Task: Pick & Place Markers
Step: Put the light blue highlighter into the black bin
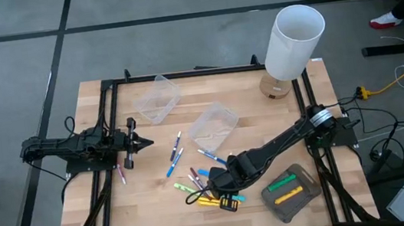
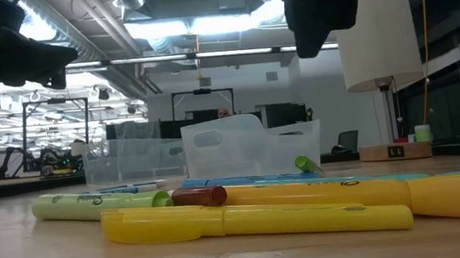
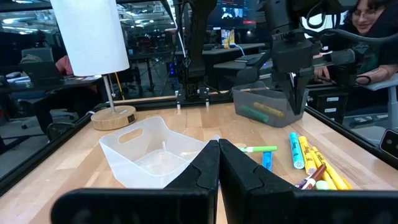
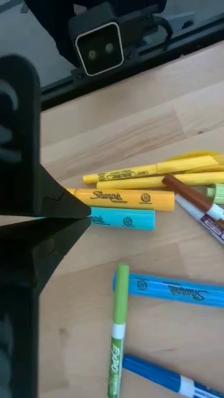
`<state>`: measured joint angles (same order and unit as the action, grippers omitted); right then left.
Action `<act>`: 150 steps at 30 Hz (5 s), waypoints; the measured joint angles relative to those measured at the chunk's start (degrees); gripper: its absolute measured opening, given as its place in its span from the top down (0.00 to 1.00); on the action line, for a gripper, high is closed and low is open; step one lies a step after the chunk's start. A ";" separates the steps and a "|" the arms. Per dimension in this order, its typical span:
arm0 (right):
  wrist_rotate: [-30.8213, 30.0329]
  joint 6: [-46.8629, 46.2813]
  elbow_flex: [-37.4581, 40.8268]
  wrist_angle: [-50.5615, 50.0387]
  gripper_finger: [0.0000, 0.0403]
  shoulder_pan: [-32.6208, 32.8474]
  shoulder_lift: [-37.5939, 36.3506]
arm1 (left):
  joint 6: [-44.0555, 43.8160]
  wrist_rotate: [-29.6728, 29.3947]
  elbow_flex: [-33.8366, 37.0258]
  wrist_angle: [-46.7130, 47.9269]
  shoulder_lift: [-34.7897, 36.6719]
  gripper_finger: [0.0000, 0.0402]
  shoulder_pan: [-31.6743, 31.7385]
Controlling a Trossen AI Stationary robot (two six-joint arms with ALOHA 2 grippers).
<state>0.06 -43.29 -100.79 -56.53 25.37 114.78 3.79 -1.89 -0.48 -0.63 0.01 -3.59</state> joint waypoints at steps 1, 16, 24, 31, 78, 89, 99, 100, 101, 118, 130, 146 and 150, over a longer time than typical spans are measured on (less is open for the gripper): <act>-0.33 -0.02 -0.45 -0.46 1.00 0.15 0.00 | 0.00 0.00 -0.02 -0.02 0.00 0.99 0.00; -1.60 -1.84 -7.37 -5.45 1.00 0.34 2.41 | 0.00 0.00 -0.01 -0.02 0.00 0.99 0.02; -1.58 -1.25 -12.05 -7.61 1.00 0.32 7.80 | 0.00 0.00 0.00 -0.02 0.00 0.99 0.00; -1.54 -0.81 -12.07 -8.17 1.00 0.87 10.41 | 0.00 0.00 0.01 -0.02 0.00 0.99 0.02; 0.36 6.06 -11.70 -11.08 0.62 -0.53 15.29 | 0.00 0.00 -0.01 -0.02 0.00 0.99 0.02; 2.11 5.96 -11.68 -10.73 0.62 -0.58 16.54 | 0.00 0.00 0.01 -0.02 0.00 0.99 0.02; 3.16 6.29 -11.68 -10.66 0.62 -0.58 19.02 | 0.00 0.00 0.00 -0.02 0.00 0.99 0.02; 3.16 6.30 -11.68 -10.70 0.62 -0.58 19.08 | 0.00 0.00 0.01 -0.02 0.00 0.99 0.01; 3.18 6.32 -11.68 -10.56 0.62 -0.58 19.08 | 0.00 0.00 0.01 -0.02 0.00 0.99 0.02; 2.95 7.93 -11.74 -10.86 0.70 -0.58 19.65 | 0.00 0.00 0.00 -0.02 0.00 0.99 0.00; 2.84 7.98 -11.74 -10.84 0.84 -0.58 19.69 | 0.00 0.00 -0.02 -0.02 0.00 0.99 0.02; 3.21 7.52 -11.74 -11.56 0.84 -0.82 19.69 | 0.00 0.00 0.01 -0.02 0.00 0.99 0.01; 3.19 7.75 -12.94 -13.05 0.84 -0.82 19.75 | 0.00 0.00 -0.01 -0.01 0.00 0.99 0.02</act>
<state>3.25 -35.54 -113.73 -69.59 24.56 134.53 3.79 -1.89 -0.49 -0.64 0.01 -3.58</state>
